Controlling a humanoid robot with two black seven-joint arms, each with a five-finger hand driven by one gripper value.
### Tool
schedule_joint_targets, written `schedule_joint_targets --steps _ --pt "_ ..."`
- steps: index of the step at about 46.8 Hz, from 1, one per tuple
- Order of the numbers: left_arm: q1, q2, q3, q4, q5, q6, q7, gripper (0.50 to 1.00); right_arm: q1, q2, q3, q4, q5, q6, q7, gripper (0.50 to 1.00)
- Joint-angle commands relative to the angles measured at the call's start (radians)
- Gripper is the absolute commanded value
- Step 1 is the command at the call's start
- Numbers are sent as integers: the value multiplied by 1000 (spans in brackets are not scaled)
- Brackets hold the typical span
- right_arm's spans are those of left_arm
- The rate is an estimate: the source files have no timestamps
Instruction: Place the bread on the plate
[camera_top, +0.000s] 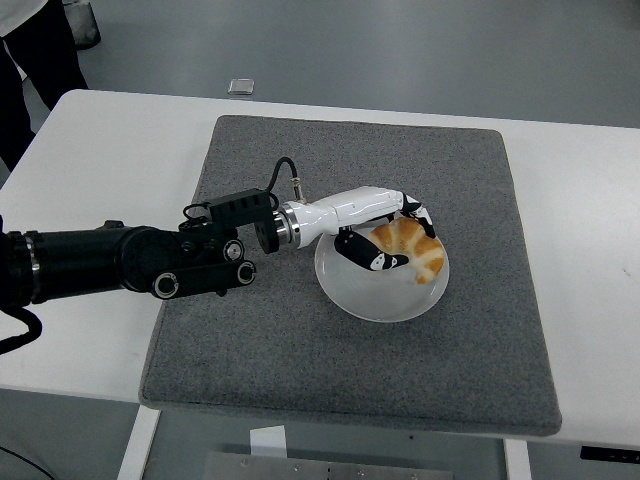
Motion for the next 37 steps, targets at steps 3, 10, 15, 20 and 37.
schedule_joint_targets --steps 3,10,15,20,37 --pt "19 -3 2 10 2 0 0 500 0 0 0 0 0 0 0 952" --pt "42 -9 2 19 3 0 0 500 0 0 0 0 0 0 0 952" --pt "44 -9 2 21 2 0 0 500 0 0 0 0 0 0 0 952" --pt "44 -9 -1 24 -1 2 0 500 0 0 0 0 0 0 0 952" --pt "94 -9 -46 54 -9 23 2 662 0 0 0 0 0 0 0 952"
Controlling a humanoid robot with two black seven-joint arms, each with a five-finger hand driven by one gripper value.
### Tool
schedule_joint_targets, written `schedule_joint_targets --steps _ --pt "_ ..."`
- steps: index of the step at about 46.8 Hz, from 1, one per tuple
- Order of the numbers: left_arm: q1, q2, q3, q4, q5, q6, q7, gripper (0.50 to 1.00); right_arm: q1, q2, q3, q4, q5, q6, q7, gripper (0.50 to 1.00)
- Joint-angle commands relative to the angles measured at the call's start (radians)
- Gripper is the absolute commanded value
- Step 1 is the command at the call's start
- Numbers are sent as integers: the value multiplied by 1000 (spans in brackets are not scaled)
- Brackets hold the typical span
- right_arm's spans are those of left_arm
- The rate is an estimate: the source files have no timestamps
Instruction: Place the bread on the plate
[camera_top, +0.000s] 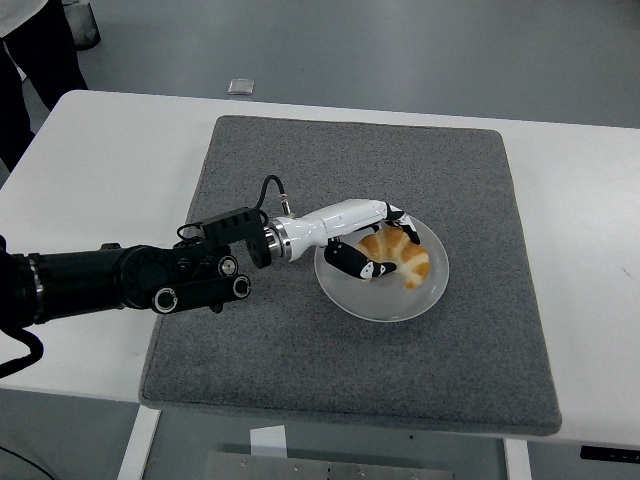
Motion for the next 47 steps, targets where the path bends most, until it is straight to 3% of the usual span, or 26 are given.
schedule_joint_targets --steps 1,12,22,40,47 --pt "10 0 -8 12 0 2 0 668 0 0 0 0 0 0 0 952" --pt "18 2 -10 13 -12 0 0 793 0 0 0 0 0 0 0 952" --pt "18 5 -16 12 -14 0 0 990 0 0 0 0 0 0 0 952" --pt "32 11 -46 -2 -35 -4 0 992 0 0 0 0 0 2 0 952" --pt "21 15 -137 -28 -54 -29 3 992 0 0 0 0 0 2 0 952"
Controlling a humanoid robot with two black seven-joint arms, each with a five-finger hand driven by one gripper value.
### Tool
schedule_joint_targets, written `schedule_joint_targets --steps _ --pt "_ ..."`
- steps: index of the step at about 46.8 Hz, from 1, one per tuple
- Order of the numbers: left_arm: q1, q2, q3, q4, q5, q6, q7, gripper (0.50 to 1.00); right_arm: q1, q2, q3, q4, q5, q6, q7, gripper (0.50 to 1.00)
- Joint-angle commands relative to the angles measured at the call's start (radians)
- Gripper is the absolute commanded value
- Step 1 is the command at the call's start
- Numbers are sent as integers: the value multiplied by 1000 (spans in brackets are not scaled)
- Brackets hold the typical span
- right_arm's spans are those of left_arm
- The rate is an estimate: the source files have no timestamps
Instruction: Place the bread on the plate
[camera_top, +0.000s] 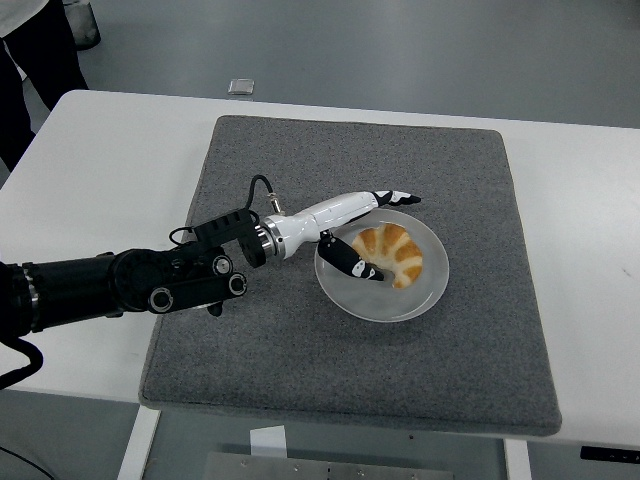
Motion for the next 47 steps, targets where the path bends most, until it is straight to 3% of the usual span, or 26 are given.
schedule_joint_targets --steps 1,13,27,34,41,47 --pt "-9 4 -61 -17 -15 -22 4 992 0 0 0 0 0 0 0 952" --pt "-61 49 -227 -50 -123 -180 15 992 0 0 0 0 0 0 0 952" --pt "-194 108 -250 -27 -585 -267 36 992 0 0 0 0 0 0 0 952" --pt "-230 115 -265 44 -785 -332 67 992 0 0 0 0 0 0 0 952" --pt "-245 115 -299 143 -863 -396 95 992 0 0 0 0 0 0 0 952" --pt "-245 113 -359 223 -913 -434 165 992 0 0 0 0 0 0 0 952"
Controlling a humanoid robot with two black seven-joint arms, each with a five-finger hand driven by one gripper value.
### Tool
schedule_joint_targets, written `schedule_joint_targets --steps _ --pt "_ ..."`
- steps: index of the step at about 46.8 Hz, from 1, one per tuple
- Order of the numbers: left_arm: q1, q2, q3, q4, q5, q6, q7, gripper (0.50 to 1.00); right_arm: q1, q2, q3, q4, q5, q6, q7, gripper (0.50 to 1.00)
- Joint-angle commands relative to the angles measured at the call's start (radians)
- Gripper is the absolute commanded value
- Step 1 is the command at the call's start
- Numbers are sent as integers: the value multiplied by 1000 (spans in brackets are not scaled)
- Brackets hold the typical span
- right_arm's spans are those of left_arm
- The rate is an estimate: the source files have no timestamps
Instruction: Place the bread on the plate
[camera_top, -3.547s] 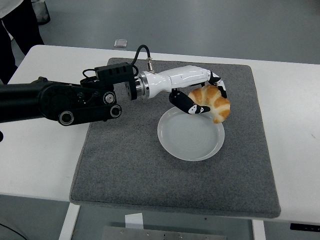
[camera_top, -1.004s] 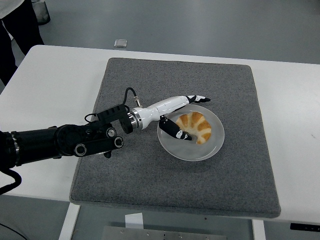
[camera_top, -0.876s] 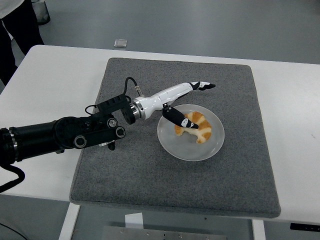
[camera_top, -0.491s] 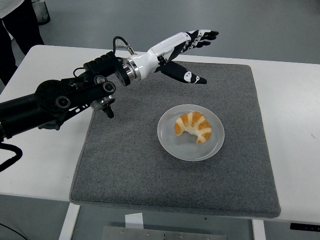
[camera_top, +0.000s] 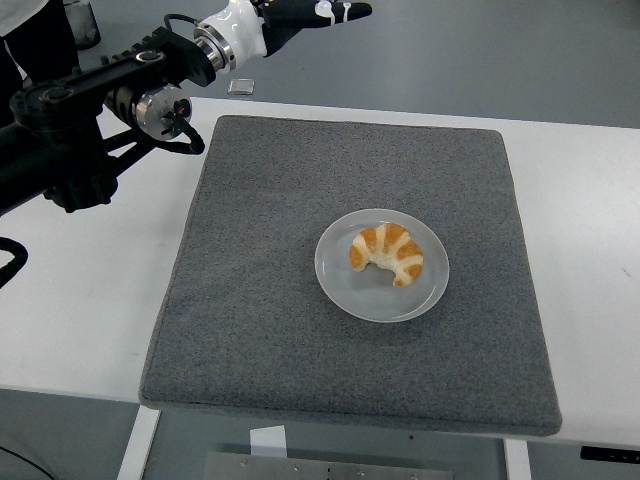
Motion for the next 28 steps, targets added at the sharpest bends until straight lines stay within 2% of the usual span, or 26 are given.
schedule_joint_targets --steps 1,5,8,16,28 --pt "0 -1 -37 43 -39 -23 49 992 0 0 0 0 0 0 0 952" --pt "3 -1 -61 77 -97 -49 86 992 0 0 0 0 0 0 0 952" --pt "9 -1 -66 97 -149 -65 95 992 0 0 0 0 0 0 0 952" --pt "32 -1 -69 130 -197 -91 92 992 0 0 0 0 0 0 0 952" --pt "111 -23 -130 242 -191 -169 77 992 0 0 0 0 0 0 0 952"
